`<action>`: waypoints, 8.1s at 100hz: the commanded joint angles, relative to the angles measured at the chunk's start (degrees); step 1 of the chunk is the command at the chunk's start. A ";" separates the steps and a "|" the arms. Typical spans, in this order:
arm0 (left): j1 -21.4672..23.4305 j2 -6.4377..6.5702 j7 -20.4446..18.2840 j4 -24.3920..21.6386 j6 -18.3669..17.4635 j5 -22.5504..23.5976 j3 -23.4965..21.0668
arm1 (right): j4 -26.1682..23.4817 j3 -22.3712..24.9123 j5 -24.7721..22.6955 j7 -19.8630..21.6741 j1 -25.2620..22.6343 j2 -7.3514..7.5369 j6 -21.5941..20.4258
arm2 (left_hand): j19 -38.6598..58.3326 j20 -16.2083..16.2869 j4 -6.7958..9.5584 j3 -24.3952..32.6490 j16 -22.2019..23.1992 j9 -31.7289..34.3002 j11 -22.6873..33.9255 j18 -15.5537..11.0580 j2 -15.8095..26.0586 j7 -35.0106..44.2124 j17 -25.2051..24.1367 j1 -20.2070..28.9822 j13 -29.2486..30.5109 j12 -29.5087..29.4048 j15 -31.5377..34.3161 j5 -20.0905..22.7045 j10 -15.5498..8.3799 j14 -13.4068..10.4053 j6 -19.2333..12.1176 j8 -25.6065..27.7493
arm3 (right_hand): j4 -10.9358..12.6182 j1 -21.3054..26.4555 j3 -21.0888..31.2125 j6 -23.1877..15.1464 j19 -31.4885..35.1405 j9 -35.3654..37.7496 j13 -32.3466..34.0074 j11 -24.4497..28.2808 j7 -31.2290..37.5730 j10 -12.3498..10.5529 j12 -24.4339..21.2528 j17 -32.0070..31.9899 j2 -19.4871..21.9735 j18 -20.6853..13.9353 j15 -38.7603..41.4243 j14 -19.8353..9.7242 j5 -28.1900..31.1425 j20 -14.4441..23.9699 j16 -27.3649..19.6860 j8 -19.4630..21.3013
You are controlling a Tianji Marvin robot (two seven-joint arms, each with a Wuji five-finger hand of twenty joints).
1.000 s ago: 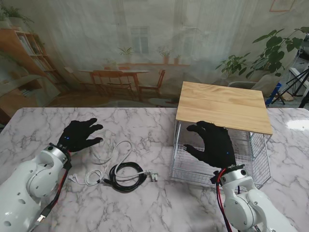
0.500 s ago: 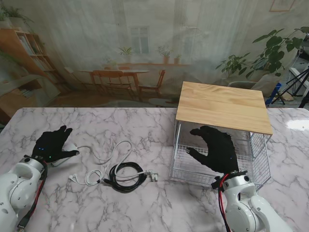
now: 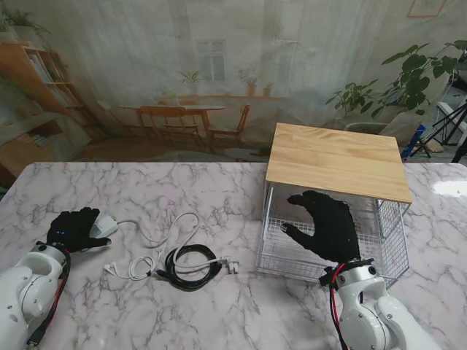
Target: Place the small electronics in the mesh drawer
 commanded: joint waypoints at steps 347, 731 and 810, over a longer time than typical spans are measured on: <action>-7.28 -1.03 -11.60 -17.72 -19.89 -10.63 -10.01 | -9.58 6.30 -4.36 3.86 -3.77 0.82 -7.99 | 21.87 5.35 4.48 10.29 11.04 30.96 4.07 -1.15 -2.45 40.68 21.10 27.52 25.04 27.22 15.69 10.58 -9.45 -2.83 -16.90 6.95 | 1.44 1.26 -1.87 3.65 0.66 0.57 0.07 2.40 -1.40 0.05 1.30 0.54 3.23 0.61 -3.70 0.91 -1.02 1.78 -0.17 0.46; -16.62 -3.82 -15.08 -26.23 -9.55 -25.74 18.42 | 0.51 -25.24 -4.44 44.12 43.12 4.05 11.19 | 23.87 9.80 4.78 11.01 14.23 31.44 4.01 -2.20 -2.31 41.87 22.91 26.78 26.32 28.09 17.39 10.69 -9.09 -2.49 -18.43 7.01 | -8.75 22.14 12.08 -7.29 -4.25 38.07 24.57 20.58 35.61 -3.54 13.05 1.89 -1.81 3.78 6.66 -3.32 14.32 -16.37 3.34 16.36; -13.87 -4.22 -12.21 -24.13 -10.91 -27.67 14.20 | 4.96 -27.17 -2.56 38.66 45.47 3.17 9.57 | 11.45 7.08 2.15 -0.86 6.63 8.17 2.14 1.03 3.11 5.83 12.23 11.05 14.53 -5.12 4.64 3.78 -3.33 1.43 -10.94 -3.95 | -9.31 21.92 17.73 -1.76 15.40 48.29 38.04 40.76 34.93 -3.22 29.68 21.03 -6.17 0.32 33.86 -11.20 19.54 -1.78 20.89 15.57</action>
